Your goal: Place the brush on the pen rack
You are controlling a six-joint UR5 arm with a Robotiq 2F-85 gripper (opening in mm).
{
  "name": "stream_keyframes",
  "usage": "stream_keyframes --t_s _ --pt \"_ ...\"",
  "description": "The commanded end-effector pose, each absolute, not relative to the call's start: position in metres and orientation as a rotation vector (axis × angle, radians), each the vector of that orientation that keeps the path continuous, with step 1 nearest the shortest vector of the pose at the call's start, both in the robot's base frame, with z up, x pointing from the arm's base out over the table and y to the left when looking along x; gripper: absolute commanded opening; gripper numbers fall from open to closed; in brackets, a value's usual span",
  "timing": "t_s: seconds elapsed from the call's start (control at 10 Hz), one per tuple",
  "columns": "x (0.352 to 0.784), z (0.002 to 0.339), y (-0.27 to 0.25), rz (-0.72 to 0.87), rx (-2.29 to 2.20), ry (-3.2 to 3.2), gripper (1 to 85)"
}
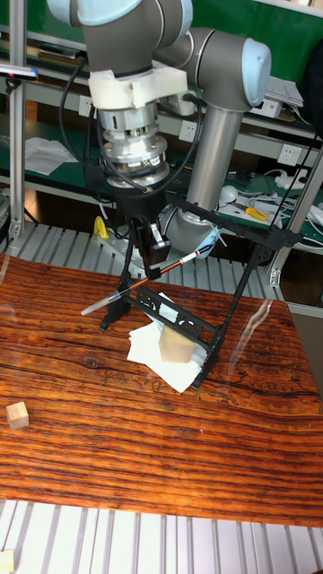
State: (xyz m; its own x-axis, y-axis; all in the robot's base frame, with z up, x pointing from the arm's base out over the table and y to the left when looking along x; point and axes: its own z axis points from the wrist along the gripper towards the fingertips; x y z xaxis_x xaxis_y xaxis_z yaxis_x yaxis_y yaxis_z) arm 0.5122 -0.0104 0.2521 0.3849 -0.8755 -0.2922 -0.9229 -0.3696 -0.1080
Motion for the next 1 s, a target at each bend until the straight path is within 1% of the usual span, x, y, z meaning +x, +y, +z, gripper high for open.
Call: stream_keyframes --t_s 0.0,0.4,0.9 --pt "0.511 0.259 -0.012 0.262 -2.367 1.619 1.0" --pt "0.503 0.27 -0.014 0.261 -2.342 1.66 1.0" --pt "0.51 0.27 -0.016 0.22 -2.32 1.687 1.0"
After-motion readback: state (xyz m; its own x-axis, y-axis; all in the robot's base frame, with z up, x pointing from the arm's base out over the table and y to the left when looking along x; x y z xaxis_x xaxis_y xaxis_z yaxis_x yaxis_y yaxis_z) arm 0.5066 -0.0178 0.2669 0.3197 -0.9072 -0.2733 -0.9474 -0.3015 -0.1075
